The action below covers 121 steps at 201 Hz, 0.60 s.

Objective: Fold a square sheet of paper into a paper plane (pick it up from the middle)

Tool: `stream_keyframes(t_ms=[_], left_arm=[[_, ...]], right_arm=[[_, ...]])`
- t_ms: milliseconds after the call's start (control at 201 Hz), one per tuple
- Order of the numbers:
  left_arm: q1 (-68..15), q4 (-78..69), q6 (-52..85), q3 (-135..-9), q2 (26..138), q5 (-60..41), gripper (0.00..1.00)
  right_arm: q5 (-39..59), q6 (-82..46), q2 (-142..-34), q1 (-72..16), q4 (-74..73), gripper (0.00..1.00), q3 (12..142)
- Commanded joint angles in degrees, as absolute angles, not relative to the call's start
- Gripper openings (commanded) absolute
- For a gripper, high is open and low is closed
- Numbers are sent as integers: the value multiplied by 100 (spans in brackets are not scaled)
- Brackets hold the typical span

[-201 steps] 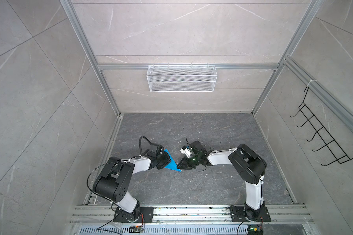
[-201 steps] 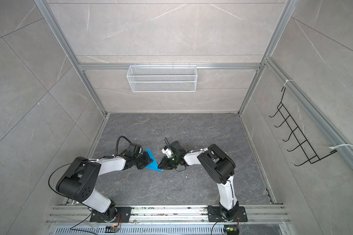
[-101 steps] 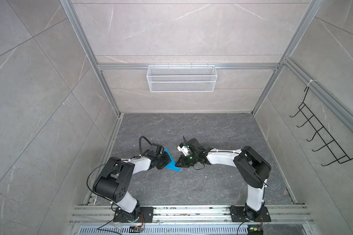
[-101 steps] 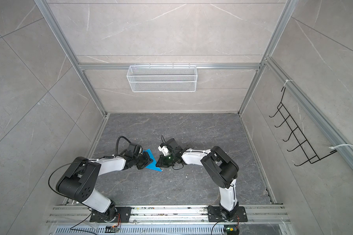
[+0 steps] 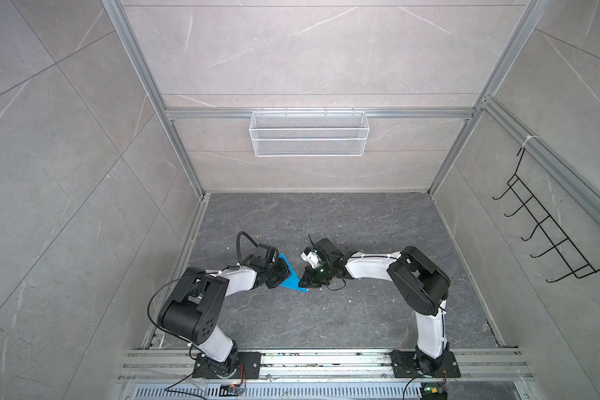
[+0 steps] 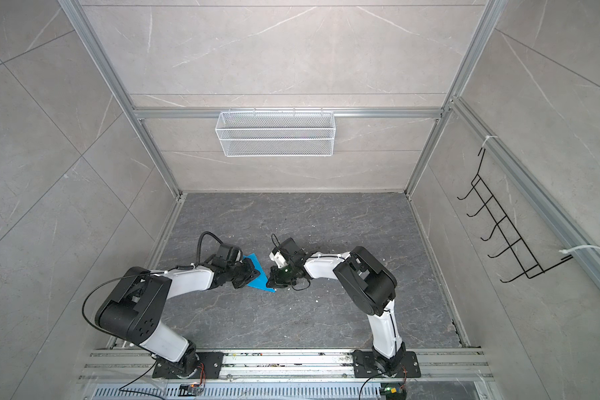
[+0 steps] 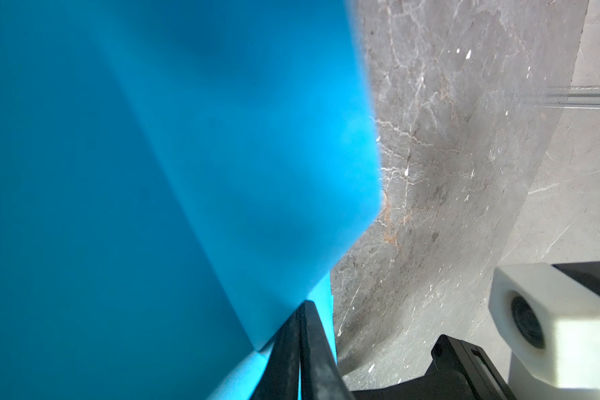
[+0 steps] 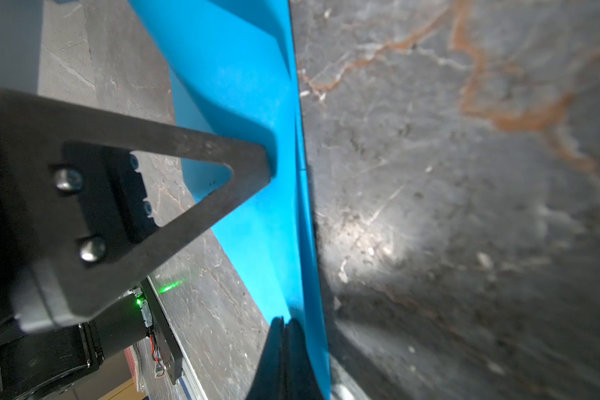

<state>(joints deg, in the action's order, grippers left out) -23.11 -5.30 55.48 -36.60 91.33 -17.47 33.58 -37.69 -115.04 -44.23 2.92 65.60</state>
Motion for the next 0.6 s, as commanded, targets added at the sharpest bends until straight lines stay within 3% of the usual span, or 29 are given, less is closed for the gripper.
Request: stream_keyframes(t_ms=[0, 598], left_arm=[[-2294, -142, 5564, -3520, 9141, -1543, 10], [-2294, -99, 5577, -3473, 9167, -1483, 9]], right_arm=[[3230, -3806, -11593, -4429, 522, 5, 6445], [3204, -3873, -11273, -4421, 602, 6, 5891]])
